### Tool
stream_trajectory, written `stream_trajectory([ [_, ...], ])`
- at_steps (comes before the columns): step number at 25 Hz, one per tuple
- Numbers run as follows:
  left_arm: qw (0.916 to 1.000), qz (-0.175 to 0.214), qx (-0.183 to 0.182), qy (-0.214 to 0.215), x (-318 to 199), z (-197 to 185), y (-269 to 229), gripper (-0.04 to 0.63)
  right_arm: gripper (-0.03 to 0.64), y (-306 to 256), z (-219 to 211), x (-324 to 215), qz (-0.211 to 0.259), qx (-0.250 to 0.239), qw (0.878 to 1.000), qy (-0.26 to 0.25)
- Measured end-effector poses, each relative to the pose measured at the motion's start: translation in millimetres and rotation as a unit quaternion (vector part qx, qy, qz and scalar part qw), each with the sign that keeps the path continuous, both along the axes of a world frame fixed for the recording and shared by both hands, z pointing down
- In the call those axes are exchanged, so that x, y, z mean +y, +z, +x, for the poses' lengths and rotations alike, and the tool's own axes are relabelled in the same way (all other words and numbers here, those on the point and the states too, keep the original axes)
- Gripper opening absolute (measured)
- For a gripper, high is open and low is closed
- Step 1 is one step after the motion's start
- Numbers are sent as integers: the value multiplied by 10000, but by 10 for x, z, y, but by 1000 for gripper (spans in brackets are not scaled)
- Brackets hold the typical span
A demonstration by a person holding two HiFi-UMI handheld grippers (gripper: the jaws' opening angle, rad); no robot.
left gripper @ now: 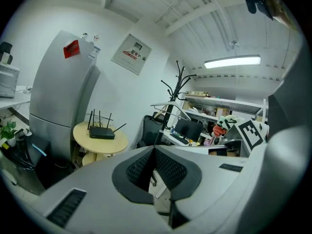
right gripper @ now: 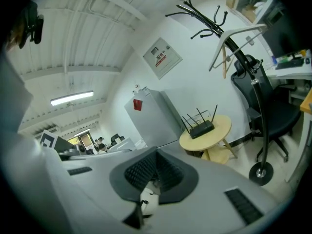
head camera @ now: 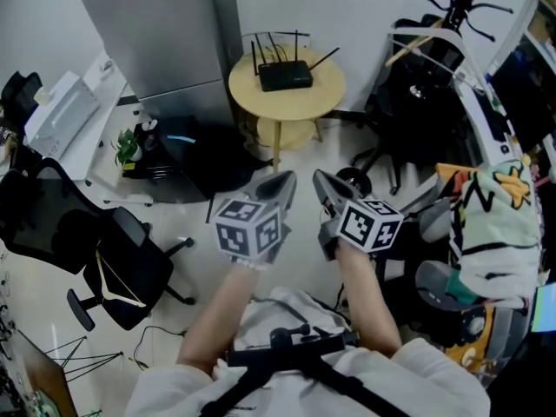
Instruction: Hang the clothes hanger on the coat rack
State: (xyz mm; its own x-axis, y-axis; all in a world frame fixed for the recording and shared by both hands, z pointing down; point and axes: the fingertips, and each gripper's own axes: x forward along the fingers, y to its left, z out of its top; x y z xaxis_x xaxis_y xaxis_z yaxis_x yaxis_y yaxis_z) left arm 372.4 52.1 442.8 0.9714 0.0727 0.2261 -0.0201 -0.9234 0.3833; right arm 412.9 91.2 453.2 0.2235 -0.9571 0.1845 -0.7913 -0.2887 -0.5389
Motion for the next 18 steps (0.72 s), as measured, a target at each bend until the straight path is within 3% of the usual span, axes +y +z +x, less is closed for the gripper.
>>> stream_trajectory([
  [18,9998,-164,127,43,-309,-230,-47,-2,-6,-10,-334,-310,-173,119,9998,-17],
])
